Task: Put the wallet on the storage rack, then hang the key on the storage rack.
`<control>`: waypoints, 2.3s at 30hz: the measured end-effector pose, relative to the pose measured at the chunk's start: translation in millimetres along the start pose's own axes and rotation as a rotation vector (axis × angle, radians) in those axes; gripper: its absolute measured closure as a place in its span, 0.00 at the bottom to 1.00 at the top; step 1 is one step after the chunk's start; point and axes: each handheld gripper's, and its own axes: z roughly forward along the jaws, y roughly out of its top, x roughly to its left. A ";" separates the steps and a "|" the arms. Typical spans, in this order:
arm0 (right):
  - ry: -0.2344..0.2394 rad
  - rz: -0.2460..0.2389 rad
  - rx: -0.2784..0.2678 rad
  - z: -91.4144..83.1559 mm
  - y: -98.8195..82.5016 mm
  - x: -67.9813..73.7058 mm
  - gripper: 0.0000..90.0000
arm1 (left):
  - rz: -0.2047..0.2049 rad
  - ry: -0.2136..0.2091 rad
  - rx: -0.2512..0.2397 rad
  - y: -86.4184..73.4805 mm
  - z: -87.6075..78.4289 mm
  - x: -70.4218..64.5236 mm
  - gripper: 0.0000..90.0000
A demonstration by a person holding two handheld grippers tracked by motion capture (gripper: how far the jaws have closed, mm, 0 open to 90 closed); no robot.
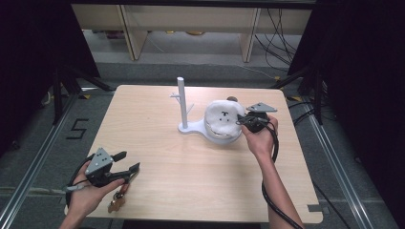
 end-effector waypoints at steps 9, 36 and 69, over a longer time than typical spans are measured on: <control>0.018 0.052 0.003 -2.2 -2.4 -2.6 0.60 | -0.008 -0.003 -0.002 -1.1 0.5 0.2 0.36; 0.026 0.103 -0.043 -22.2 -6.4 -2.5 0.42 | -0.036 -0.022 0.050 -6.6 3.4 -3.2 0.35; 0.029 0.190 -0.007 -73.3 -72.0 -2.1 0.41 | -0.052 -0.003 0.161 -5.1 1.6 -2.3 0.35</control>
